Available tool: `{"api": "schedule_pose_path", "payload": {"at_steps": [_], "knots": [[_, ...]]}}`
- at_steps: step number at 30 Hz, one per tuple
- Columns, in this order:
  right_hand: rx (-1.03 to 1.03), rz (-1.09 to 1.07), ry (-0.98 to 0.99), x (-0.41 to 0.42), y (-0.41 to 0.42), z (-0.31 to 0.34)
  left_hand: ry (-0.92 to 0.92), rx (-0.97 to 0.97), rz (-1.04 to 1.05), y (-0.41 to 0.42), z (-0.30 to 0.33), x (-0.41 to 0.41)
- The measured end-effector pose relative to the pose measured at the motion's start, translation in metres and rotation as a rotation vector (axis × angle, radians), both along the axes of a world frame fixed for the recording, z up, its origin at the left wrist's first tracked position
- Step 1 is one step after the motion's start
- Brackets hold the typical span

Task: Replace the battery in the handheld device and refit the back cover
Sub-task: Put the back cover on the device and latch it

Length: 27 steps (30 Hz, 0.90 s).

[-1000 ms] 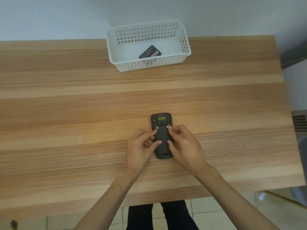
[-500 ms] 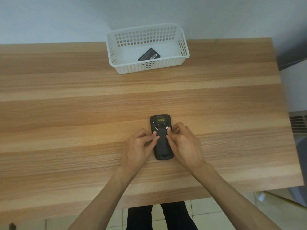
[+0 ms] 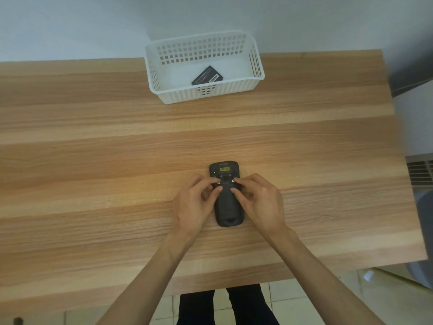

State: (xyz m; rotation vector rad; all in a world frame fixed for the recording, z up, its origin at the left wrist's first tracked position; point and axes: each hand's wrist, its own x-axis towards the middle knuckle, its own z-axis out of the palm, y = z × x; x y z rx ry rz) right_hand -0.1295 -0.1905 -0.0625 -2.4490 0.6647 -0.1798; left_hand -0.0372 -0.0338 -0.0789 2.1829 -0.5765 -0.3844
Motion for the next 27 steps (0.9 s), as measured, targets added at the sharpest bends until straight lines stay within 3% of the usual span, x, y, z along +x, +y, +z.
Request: {"api": "schedule_pose_path", "payload": {"at_steps": [11,19,27], "knots": [[-0.016,0.163,0.018,-0.001,-0.011,-0.002,-0.244,0.216,-0.179,0.005,0.004,0.007],[-0.019,0.257,0.054,0.003,-0.018,-0.001,-0.262,0.243,-0.206,0.000,0.005,0.011],[0.117,0.166,0.081,0.005,-0.019,0.000,-0.142,0.169,-0.098,0.001,0.001,0.007]]}}
